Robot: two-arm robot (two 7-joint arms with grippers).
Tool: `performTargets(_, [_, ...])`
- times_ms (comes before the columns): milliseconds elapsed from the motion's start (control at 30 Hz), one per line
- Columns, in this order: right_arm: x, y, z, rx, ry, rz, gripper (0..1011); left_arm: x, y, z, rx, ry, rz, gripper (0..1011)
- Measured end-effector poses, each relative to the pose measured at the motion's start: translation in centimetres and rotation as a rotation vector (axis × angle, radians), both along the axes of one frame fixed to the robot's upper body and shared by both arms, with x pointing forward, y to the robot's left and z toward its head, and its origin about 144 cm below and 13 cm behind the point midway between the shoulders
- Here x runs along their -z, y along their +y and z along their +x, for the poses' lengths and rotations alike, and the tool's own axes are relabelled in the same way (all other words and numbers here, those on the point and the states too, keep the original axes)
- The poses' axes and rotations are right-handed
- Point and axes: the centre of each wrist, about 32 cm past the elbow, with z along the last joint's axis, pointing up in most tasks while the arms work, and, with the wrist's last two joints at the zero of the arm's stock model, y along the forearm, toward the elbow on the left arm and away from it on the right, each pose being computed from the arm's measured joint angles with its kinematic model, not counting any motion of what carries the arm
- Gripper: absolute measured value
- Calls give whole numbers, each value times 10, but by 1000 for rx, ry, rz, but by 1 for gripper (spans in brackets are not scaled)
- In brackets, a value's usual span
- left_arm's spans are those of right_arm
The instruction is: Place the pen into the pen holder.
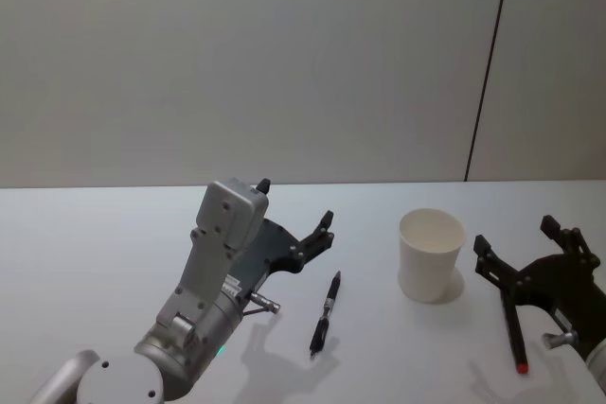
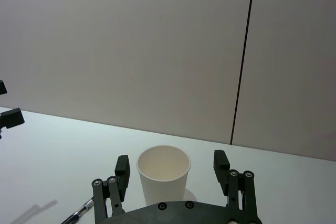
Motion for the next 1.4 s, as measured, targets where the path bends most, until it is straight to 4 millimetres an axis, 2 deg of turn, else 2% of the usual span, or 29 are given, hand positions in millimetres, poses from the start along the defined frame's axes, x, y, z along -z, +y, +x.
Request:
performTargets(367, [-1, 3, 9, 19, 5, -4, 1002, 0, 0, 0, 0, 0, 0, 1004])
performTargets(1000, [10, 17, 61, 214, 182, -39, 1001, 0, 0, 0, 0, 0, 0, 1004])
performTargets(1400, [22, 27, 70, 311, 322, -40, 1001, 0, 0, 0, 0, 0, 0, 1004])
